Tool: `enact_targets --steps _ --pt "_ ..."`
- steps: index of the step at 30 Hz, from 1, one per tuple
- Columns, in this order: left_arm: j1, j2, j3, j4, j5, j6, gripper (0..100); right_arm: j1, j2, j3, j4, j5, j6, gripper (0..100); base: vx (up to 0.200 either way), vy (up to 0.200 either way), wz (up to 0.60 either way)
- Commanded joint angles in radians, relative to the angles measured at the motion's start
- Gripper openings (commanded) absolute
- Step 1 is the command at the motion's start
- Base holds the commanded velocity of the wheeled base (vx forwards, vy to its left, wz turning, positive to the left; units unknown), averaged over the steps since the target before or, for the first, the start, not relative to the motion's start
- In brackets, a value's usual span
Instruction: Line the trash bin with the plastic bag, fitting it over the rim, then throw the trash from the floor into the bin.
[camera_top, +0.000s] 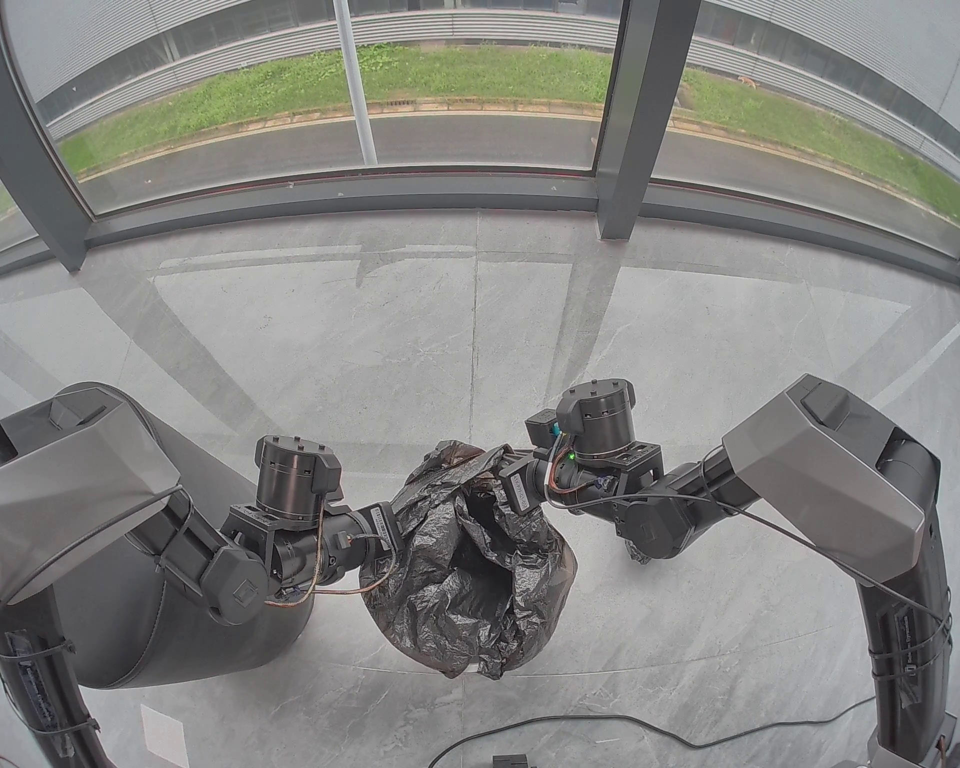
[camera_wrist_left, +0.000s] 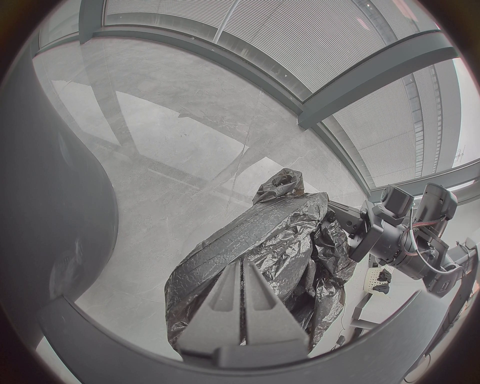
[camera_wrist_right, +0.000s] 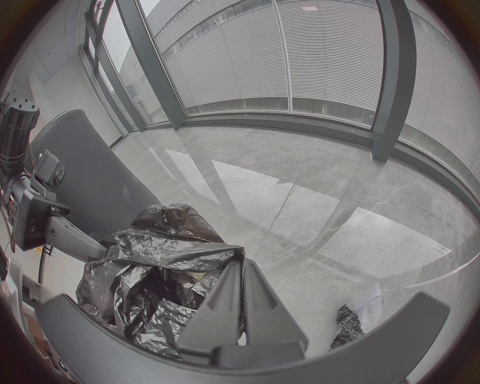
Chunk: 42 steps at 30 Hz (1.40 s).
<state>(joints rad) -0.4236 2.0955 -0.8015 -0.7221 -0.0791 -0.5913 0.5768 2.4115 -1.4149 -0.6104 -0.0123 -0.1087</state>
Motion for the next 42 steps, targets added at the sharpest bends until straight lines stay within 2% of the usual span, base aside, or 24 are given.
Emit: enact_targets --steps 1,20,29,40,41,42 --pt "0.0 0.001 -0.001 0.0 -0.001 0.001 0 -0.003 0.009 -0.003 0.0 0.002 0.001 0 0.0 0.0 0.0" --pt "0.005 0.0 -0.002 0.0 -0.001 -0.001 0 -0.008 0.017 -0.015 0.0 0.0 0.0 0 0.0 0.0 0.0" --pt "0.062 0.0 -0.036 0.0 -0.001 -0.001 0 -0.006 0.021 -0.029 0.0 -0.001 0.003 0 0.0 0.0 0.0" --pt "0.062 0.001 -0.035 0.0 -0.001 -0.002 0 -0.005 0.02 -0.03 0.0 -0.001 0.0 0 0.0 0.0 0.0" --pt "0.062 0.001 -0.035 0.0 -0.001 -0.002 0 -0.005 0.02 -0.03 0.0 -0.003 0.0 100 0.0 0.0 0.0" --pt "0.062 0.001 -0.035 0.0 -0.001 -0.002 0 -0.005 0.02 -0.03 0.0 -0.003 0.0 100 0.0 0.0 0.0"
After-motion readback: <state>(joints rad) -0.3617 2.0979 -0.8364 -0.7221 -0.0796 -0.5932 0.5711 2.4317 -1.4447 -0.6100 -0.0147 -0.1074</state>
